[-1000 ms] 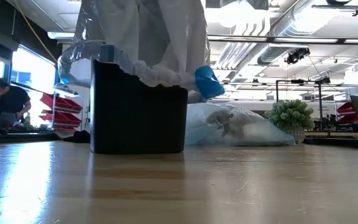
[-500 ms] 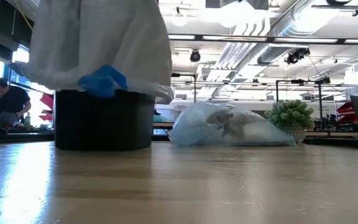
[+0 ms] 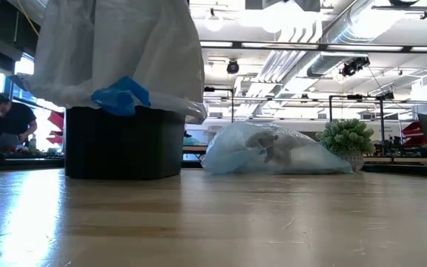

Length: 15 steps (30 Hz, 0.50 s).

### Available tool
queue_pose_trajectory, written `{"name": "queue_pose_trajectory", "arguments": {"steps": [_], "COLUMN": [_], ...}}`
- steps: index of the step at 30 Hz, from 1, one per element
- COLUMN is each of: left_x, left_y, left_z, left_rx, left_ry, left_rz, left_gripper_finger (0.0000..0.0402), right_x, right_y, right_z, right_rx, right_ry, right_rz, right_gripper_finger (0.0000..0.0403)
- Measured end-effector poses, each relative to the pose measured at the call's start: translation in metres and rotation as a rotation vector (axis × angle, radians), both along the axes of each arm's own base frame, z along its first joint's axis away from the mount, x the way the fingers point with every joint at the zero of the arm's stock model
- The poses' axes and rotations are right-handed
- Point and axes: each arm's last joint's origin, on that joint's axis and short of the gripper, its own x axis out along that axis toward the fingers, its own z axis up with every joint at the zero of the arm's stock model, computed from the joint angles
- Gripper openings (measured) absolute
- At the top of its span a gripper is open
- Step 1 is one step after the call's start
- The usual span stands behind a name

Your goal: Place trash/remove bag and relplace

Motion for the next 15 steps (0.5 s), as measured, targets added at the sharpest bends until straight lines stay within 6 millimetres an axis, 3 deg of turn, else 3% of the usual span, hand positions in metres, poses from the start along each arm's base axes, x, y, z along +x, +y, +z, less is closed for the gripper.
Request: {"name": "queue_pose_trajectory", "arguments": {"steps": [4, 10, 15], "left_x": [-0.004, -0.011, -0.007], "left_y": [0.004, 0.022, 0.031], "left_z": [-0.002, -0.019, -0.026], "left_rx": [0.01, -0.143, -0.229], "left_ry": [-0.046, -0.019, -0.023], "left_rz": [-0.318, -0.117, -0.214], "left_gripper_finger": [0.0, 0.0, 0.0], "right_x": [0.001, 0.003, 0.004], "right_y": [0.002, 0.004, 0.006], "right_z": [0.0, 0.006, 0.007], "right_rx": [0.023, 0.031, 0.041], "right_ry": [-0.001, -0.062, -0.076], "right_rz": [0.052, 0.091, 0.126], "right_gripper_finger": [0.0, 0.0, 0.0]}}
